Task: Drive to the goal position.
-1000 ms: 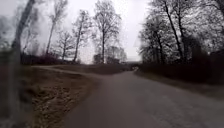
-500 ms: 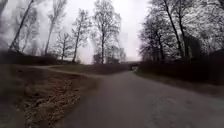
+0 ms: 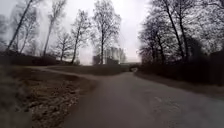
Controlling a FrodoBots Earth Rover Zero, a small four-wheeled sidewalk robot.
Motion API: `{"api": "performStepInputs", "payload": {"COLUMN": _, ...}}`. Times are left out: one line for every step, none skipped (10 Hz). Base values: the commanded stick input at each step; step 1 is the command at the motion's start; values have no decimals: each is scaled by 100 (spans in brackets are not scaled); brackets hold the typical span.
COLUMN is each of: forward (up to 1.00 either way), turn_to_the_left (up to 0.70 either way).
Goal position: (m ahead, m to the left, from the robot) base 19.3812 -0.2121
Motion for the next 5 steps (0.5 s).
{"api": "performStepInputs", "payload": {"forward": 70, "turn_to_the_left": 0}}
{"api": "performStepInputs", "payload": {"forward": 70, "turn_to_the_left": 0}}
{"api": "performStepInputs", "payload": {"forward": 70, "turn_to_the_left": 0}}
{"api": "performStepInputs", "payload": {"forward": 70, "turn_to_the_left": 0}}
{"api": "performStepInputs", "payload": {"forward": 70, "turn_to_the_left": 0}}
